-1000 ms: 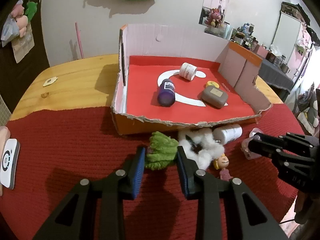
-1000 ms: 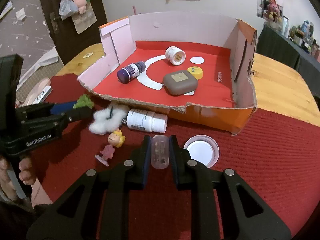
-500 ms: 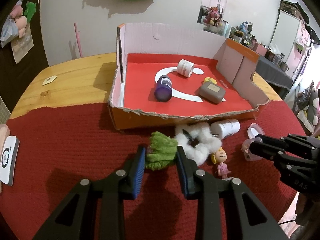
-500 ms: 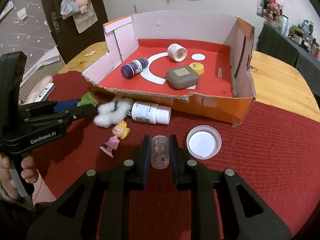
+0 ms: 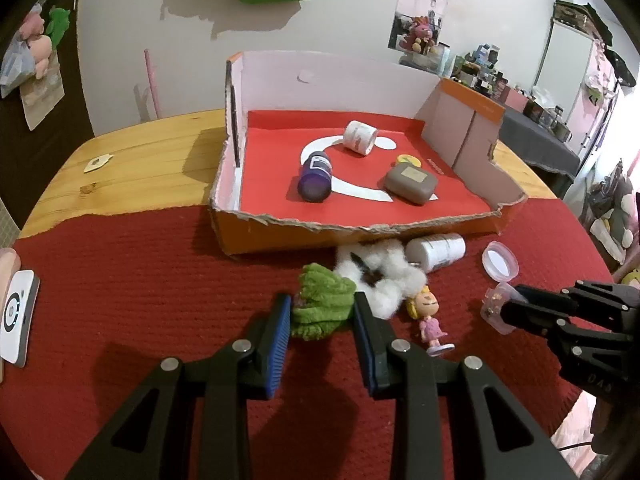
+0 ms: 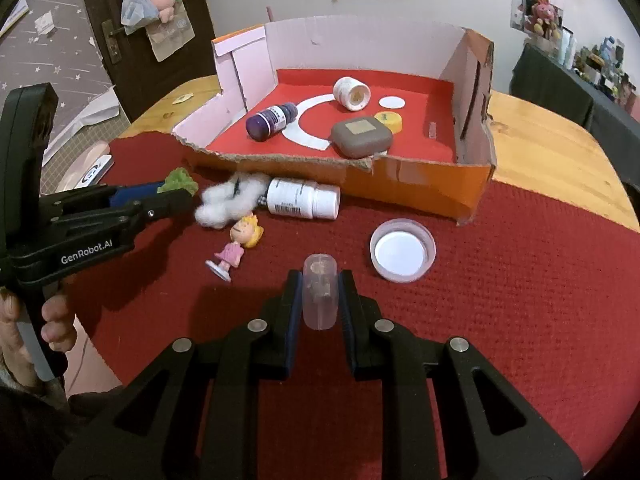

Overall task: Organize objects
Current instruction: 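Lift the green toy with left gripper while right gripper lifts the clear cup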

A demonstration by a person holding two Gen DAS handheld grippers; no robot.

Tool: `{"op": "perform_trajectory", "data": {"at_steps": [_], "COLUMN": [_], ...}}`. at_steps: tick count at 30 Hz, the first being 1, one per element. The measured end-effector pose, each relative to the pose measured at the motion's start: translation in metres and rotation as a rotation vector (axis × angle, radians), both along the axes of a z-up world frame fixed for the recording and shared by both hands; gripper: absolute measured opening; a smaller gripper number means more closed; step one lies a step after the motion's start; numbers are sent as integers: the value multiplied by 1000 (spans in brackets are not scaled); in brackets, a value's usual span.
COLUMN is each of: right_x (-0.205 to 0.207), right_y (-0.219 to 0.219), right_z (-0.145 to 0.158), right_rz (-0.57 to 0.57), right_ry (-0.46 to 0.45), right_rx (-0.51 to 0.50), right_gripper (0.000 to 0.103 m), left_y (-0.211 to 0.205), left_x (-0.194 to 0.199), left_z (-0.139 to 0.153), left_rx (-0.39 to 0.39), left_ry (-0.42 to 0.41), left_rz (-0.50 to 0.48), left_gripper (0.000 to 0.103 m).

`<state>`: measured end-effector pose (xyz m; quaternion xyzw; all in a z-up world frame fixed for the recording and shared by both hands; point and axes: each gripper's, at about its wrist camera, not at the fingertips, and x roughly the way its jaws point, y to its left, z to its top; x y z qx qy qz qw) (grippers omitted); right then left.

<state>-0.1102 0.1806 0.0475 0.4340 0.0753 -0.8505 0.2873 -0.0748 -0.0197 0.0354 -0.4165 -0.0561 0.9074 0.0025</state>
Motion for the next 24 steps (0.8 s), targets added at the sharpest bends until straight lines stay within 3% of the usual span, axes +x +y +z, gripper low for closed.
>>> {"op": "perform_trajectory", "data": {"at_steps": [15, 24], "right_x": [-4, -1], "right_y": [-2, -8], "right_z": [-12, -5], "right_rz": [4, 23], "right_ry": [-23, -4], "right_rx": [-5, -27], "right_gripper": [17, 17], "left_y": [12, 9], "left_x": [7, 5], "left_z": [2, 7], "left_rx": [-6, 2], "left_ry": [6, 18], "left_rz": [-26, -22], "left_gripper": [32, 32]}}
